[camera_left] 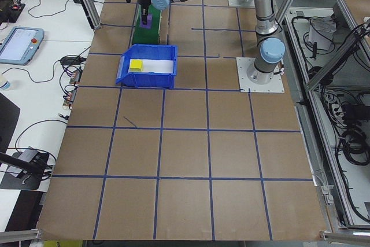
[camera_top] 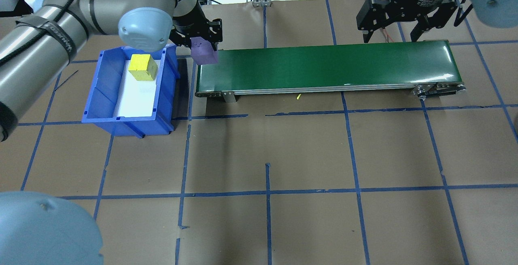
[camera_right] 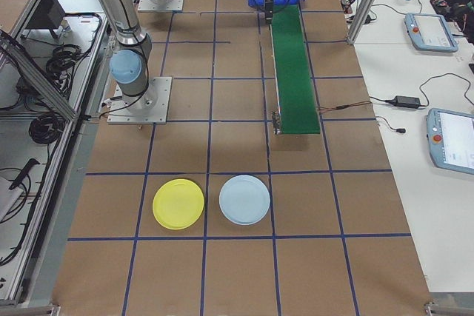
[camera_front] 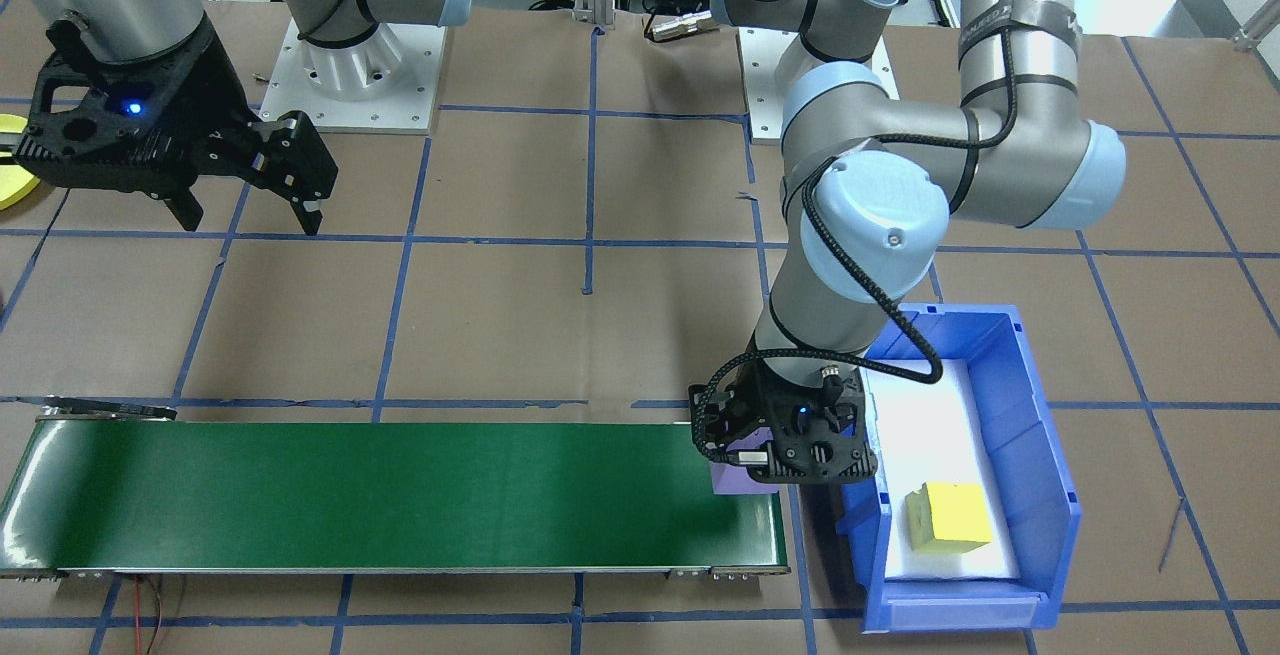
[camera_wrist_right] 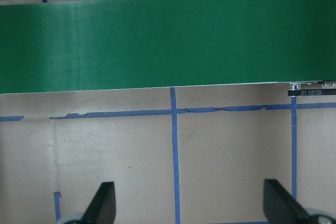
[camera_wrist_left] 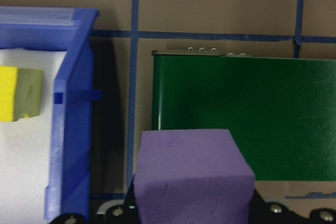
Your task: Move block left to right into plate
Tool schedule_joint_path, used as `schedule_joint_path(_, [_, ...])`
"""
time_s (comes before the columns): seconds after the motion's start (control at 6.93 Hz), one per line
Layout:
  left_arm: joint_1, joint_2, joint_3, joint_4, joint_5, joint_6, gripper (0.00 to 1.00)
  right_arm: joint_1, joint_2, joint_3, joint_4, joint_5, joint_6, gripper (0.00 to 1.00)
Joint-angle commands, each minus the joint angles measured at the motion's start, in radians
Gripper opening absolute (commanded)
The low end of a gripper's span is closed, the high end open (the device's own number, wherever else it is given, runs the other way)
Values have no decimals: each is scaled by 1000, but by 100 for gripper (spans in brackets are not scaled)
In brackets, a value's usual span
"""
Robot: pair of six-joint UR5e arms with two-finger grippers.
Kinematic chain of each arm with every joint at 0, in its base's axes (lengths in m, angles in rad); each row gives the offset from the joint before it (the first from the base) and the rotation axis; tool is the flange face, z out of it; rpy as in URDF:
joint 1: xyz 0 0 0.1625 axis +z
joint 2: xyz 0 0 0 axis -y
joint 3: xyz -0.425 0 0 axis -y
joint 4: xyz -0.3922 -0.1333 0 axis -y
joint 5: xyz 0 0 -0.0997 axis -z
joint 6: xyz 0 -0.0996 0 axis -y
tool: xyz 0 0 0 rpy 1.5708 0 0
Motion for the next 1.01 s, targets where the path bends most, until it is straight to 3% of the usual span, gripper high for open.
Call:
schedule_joint_path(0.0, [-10, -37, -19, 40, -1, 40, 27, 0, 0, -2, 0, 0, 0, 100])
schedule_joint_path(0.43, [-13, -59, -51, 67, -5, 76, 36, 0, 0, -2, 0, 0, 0, 100])
schedule_joint_path(0.58, [-13, -62, -60, 93, -5, 71, 51, 0, 0, 0, 0, 0, 0, 100])
schedule_joint_path(0.72, [-13, -65, -72, 117, -5, 70, 94, 0, 0, 0, 0, 0, 0, 100])
schedule_joint_path(0.87, [-13, -64, -94, 136, -5, 77, 98, 0, 0, 0, 0, 0, 0, 100])
